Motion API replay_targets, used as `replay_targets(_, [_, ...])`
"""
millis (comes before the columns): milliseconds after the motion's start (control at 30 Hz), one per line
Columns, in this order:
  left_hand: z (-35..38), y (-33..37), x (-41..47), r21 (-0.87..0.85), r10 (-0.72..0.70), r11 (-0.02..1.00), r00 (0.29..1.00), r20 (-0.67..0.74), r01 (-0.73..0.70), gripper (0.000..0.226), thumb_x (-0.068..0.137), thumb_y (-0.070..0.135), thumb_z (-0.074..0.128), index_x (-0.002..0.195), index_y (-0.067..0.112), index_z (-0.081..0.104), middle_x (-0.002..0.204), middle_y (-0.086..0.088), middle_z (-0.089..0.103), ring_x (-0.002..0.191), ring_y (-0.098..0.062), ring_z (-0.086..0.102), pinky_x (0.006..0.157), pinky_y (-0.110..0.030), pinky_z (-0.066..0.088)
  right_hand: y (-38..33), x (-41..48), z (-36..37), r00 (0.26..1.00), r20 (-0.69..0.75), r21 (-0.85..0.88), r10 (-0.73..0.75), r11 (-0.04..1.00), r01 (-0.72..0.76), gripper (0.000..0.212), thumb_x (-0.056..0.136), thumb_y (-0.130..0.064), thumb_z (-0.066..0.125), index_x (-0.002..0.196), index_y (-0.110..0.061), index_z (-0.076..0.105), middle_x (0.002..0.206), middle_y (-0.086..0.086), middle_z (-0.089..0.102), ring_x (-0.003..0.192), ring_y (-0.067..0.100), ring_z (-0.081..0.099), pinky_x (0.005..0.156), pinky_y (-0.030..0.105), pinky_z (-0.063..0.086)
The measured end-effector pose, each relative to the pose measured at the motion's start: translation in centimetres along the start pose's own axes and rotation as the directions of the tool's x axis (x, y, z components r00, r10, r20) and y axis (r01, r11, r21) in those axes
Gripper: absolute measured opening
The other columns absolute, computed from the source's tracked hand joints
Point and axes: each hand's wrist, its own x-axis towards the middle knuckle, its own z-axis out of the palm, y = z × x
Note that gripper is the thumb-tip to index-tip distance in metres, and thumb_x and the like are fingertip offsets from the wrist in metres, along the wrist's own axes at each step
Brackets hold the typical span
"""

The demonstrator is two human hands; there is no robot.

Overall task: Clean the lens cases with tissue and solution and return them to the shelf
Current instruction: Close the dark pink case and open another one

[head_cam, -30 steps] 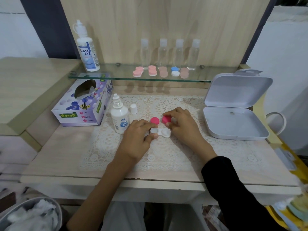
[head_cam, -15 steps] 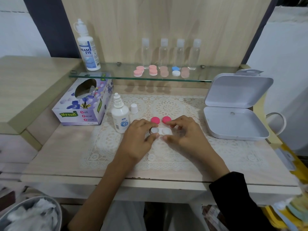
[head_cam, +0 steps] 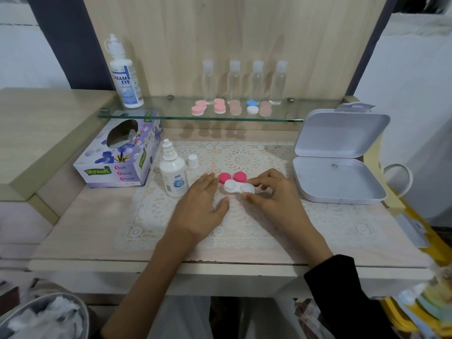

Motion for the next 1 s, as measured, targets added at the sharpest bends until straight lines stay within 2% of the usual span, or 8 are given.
replay_targets(200, [-0.1,0.1,-0.1,0.0,-0.003,1.0,1.0,0.011,0.003,0.059,0.097,0.038,0.045,0.148,0.015,0.027,0.156,0.002,0.022,0.144,-0.007,0.014,0.108,-0.013,0.003,0.0,-0.3,-2.4,0.996,-0.09,0.073,0.01,0.997,-0.004,0.022,0.074,-0.019,0.082,0.094,-0.024,0.074,0.087,0.0,0.062,0.076,0.009,0.057,0.064,0.013,0.042])
replay_targets(333, [-0.1,0.0,0.0,0.004,-0.002,1.0,1.0,0.014,0.002,0.059,0.097,0.038,0.045,0.148,0.014,0.028,0.156,0.003,0.023,0.144,-0.007,0.014,0.109,-0.014,0.004,0.7,-0.1,-5.2,0.983,-0.179,0.059,0.031,0.998,-0.021,0.018,0.075,-0.019,0.081,0.092,-0.02,0.075,0.083,-0.003,0.066,0.071,0.006,0.058,0.064,0.017,0.047])
replay_targets(467, [-0.1,0.0,-0.1,0.0,-0.006,1.0,1.0,0.022,0.006,0.058,0.097,0.038,0.045,0.147,0.015,0.029,0.156,0.004,0.023,0.143,-0.007,0.014,0.108,-0.014,0.004,2.4,0.1,-8.1,0.96,-0.271,0.001,0.065,0.998,-0.068,0.018,0.075,-0.017,0.081,0.092,-0.016,0.075,0.077,-0.016,0.066,0.067,-0.007,0.058,0.062,0.004,0.042])
replay_targets(567, [-0.1,0.0,-0.1,-0.007,-0.008,1.0,1.0,0.026,0.008,0.058,0.097,0.038,0.046,0.147,0.015,0.03,0.156,0.004,0.023,0.143,-0.007,0.014,0.109,-0.014,0.004,3.7,0.3,-10.0,0.942,-0.328,-0.081,0.067,0.992,-0.098,0.017,0.076,-0.012,0.079,0.092,-0.01,0.074,0.071,-0.017,0.062,0.065,-0.01,0.058,0.062,0.0,0.039])
replay_targets(700, [-0.1,0.0,0.0,0.001,-0.01,1.0,1.0,0.027,0.01,0.058,0.097,0.037,0.046,0.147,0.013,0.03,0.155,0.003,0.023,0.143,-0.007,0.014,0.108,-0.014,0.004,5.5,0.3,-11.3,0.938,-0.347,-0.216,0.012,0.972,-0.092,0.025,0.075,-0.011,0.08,0.099,-0.009,0.073,0.076,-0.002,0.065,0.071,0.011,0.062,0.067,0.005,0.042])
replay_targets(800, [-0.1,0.0,0.0,0.001,-0.012,1.0,0.999,0.032,0.012,0.058,0.097,0.038,0.045,0.148,0.014,0.029,0.156,0.004,0.022,0.144,-0.007,0.013,0.109,-0.014,0.003,6.3,0.5,-11.4,0.942,-0.316,-0.326,-0.115,0.945,0.006,0.029,0.071,0.001,0.079,0.097,-0.009,0.073,0.081,-0.003,0.063,0.073,0.021,0.062,0.068,0.012,0.044])
replay_targets(900, [-0.2,0.1,-0.1,-0.005,-0.012,1.0,0.999,0.033,0.012,0.058,0.097,0.038,0.045,0.148,0.015,0.029,0.156,0.004,0.022,0.144,-0.007,0.013,0.109,-0.014,0.003,6.8,0.5,-11.4,0.932,-0.289,-0.392,-0.22,0.915,0.095,0.034,0.066,0.013,0.075,0.092,-0.008,0.073,0.082,-0.001,0.062,0.07,0.02,0.057,0.065,0.013,0.044])
replay_targets(1000, [-0.2,0.1,-0.1,-0.004,-0.01,1.0,0.999,0.039,0.01,0.058,0.097,0.039,0.044,0.148,0.014,0.028,0.156,0.004,0.021,0.144,-0.007,0.013,0.108,-0.013,0.003,6.9,0.6,-11.2,0.917,-0.301,-0.401,-0.264,0.907,0.129,0.032,0.067,0.016,0.074,0.089,-0.007,0.073,0.082,0.002,0.063,0.068,0.017,0.052,0.063,0.012,0.043])
